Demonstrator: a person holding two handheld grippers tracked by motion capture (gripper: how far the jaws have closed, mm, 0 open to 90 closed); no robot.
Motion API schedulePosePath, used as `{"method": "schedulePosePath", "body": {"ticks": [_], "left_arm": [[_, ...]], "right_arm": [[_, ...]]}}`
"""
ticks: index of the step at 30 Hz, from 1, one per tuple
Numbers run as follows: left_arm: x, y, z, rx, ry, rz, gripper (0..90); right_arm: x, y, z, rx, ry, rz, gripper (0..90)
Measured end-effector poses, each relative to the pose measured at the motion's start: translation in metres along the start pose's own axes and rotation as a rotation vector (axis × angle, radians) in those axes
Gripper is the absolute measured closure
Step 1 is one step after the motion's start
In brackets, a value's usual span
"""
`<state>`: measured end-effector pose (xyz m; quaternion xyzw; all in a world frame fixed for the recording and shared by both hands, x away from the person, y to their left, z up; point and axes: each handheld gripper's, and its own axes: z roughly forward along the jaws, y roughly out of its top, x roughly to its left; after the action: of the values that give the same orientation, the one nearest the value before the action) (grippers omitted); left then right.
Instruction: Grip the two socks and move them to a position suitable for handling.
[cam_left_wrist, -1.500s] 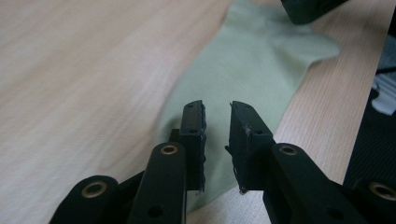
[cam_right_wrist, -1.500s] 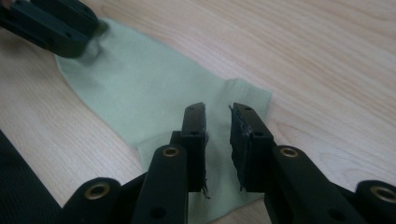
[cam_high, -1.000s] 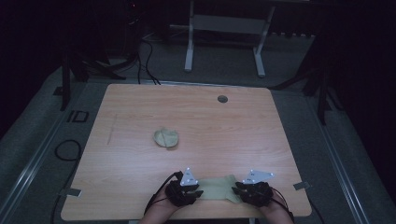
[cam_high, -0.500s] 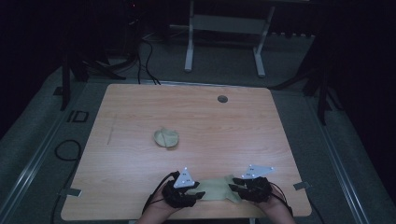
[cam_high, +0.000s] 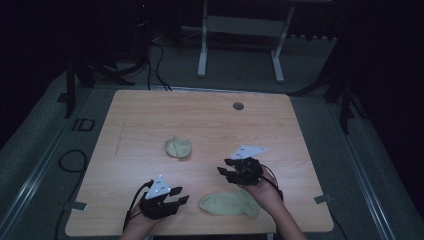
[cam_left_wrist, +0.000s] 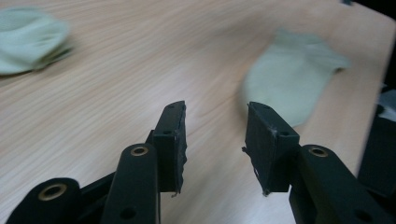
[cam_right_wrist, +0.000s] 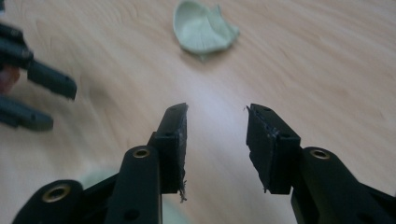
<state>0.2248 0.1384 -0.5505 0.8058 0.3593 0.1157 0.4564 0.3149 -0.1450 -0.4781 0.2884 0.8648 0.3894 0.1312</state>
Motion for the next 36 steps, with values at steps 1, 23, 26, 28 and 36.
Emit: {"method": "schedulePosePath", "body": {"ticks": [1,23,26,28,36], "left_arm": [[0.0,0.0,0.0,0.0,0.0,0.0,58.1],[0.025,-0.027,-0.025,-0.021,0.059,-0.087,43.1],[0.024,-0.028,-0.024,-0.015,0.065,-0.097,35.9],[0.024,-0.028,-0.023,-0.01,0.067,-0.101,33.4],[0.024,-0.028,-0.021,0.015,0.081,-0.097,16.8]], "right_arm": [[0.001,0.005,0.005,0.001,0.003,0.0,57.0],[0.017,0.091,0.158,0.097,-0.119,0.047,42.8],[0.015,0.09,0.172,0.116,-0.133,0.074,39.5],[0.015,0.09,0.175,0.12,-0.137,0.08,38.9],[0.018,0.082,0.203,0.186,-0.163,0.077,36.7]]}}
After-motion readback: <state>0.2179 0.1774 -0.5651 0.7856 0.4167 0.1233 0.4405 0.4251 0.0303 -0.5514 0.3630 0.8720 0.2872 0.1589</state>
